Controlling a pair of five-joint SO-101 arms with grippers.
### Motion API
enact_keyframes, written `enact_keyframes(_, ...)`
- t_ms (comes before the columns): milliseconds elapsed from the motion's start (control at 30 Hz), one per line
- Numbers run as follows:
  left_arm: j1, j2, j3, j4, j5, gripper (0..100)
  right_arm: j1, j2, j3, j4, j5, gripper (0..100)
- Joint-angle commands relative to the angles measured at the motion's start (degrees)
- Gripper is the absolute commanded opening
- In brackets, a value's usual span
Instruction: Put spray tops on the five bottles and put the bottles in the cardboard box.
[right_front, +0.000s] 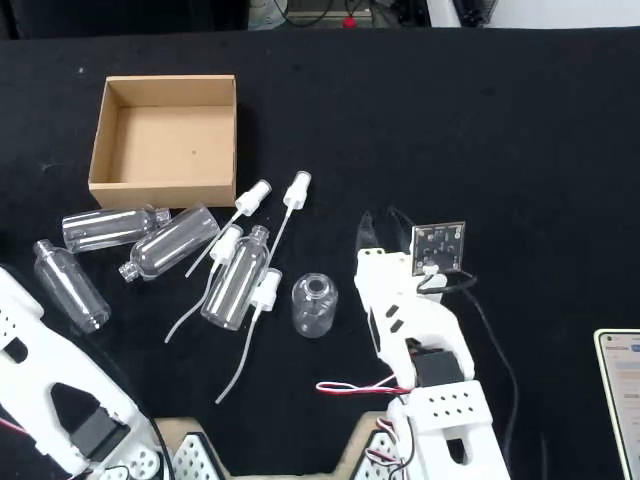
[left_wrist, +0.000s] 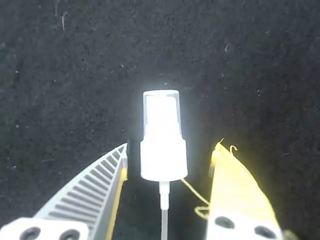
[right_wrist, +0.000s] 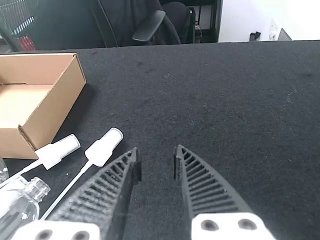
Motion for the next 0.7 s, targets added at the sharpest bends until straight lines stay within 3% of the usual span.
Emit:
enact_keyframes(0,0.75,-1.58,-4.18,-0.88,0.09,25,-0.7,-1.1,-0.04,-1.32,0.53,11.4)
enact_keyframes(200,0.48,-1.58,-4.18,-1.05,0.0,3,-0.53,-1.1,-0.04,-1.23,0.53,11.4)
enact_keyframes(300,0.75,-1.93,-4.97,0.97,0.0,4,-0.62,-1.1,-0.04,-1.32,0.53,11.4)
enact_keyframes(500,4.09,-6.59,-10.33,13.71,0.0,3,-0.62,-1.1,-0.04,-1.41,0.53,11.4)
enact_keyframes(667,4.88,-11.43,-9.89,16.97,0.44,3,-0.53,-1.1,-0.04,-1.41,0.26,11.4)
